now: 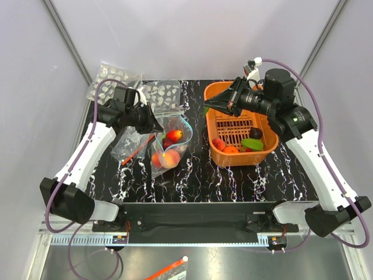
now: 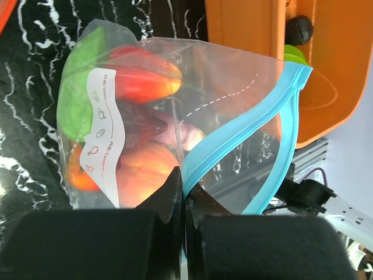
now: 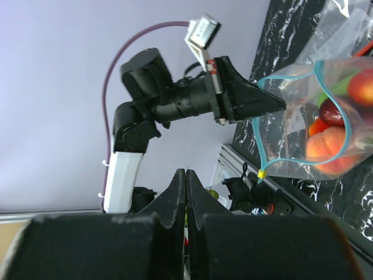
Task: Place the food in the zip-top bag and seal the zipper
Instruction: Place the fake vegetable in the zipper food storage bag.
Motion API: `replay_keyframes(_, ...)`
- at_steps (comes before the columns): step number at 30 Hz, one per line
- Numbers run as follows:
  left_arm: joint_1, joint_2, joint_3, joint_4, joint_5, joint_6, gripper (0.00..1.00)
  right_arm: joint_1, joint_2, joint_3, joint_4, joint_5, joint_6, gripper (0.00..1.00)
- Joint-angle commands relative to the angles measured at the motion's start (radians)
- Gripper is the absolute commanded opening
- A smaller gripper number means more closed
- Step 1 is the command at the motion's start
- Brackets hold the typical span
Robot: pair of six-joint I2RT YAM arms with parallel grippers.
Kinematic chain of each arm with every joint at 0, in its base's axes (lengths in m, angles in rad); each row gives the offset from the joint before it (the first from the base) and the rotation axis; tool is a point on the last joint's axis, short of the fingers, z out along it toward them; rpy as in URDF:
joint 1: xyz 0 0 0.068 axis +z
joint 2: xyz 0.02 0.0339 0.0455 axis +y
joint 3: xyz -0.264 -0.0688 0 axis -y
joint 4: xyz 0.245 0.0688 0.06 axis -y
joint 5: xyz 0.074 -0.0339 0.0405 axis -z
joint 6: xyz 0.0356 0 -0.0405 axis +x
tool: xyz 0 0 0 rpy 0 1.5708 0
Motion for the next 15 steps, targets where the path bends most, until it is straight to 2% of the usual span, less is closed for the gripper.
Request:
replay_keyframes(1, -0.014, -0.001, 0.058, 0.075, 0.056, -0.040, 0.00, 0.013, -0.019, -0.028, 0.060, -0.018, -0.024, 0.00)
replay_keyframes(15, -0.060, 0.041, 0.079, 0.121, 0.079, -0.110, 0.00, 0.025, 0.077, -0.081, 0.056, 0.040, -0.099, 0.00)
